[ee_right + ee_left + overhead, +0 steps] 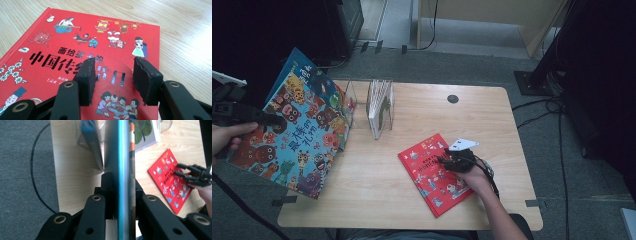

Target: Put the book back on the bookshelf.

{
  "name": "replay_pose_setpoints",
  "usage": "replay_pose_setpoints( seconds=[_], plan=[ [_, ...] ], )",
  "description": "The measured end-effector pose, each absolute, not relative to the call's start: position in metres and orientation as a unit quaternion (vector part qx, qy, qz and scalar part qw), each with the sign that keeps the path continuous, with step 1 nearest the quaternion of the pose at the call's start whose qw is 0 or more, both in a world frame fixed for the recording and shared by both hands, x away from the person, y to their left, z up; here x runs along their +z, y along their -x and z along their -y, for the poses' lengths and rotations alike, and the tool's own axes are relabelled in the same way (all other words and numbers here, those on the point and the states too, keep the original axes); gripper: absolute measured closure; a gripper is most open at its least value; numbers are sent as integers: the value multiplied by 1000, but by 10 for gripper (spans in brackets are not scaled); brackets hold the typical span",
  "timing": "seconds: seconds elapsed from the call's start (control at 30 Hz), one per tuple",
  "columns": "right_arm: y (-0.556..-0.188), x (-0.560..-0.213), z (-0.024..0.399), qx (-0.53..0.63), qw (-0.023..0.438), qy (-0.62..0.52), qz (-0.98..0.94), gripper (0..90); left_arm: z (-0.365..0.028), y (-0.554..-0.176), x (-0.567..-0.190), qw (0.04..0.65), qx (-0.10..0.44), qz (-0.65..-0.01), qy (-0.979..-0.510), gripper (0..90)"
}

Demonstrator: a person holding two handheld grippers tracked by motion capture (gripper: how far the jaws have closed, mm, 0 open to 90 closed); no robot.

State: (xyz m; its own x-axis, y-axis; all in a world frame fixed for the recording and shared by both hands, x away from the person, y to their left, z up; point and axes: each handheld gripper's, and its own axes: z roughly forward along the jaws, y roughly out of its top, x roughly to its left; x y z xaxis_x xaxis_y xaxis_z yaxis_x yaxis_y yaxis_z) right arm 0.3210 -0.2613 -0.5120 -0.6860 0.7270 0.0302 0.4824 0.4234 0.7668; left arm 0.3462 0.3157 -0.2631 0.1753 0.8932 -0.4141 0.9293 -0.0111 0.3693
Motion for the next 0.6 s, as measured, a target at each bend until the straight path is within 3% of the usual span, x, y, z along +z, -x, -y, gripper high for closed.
replay_pose_setpoints(
  seconds=[0.6],
  plan=[
    [-321, -512, 261, 395, 155, -363, -829, 530, -306, -380, -251, 304, -7, -668, -680, 808]
  ],
)
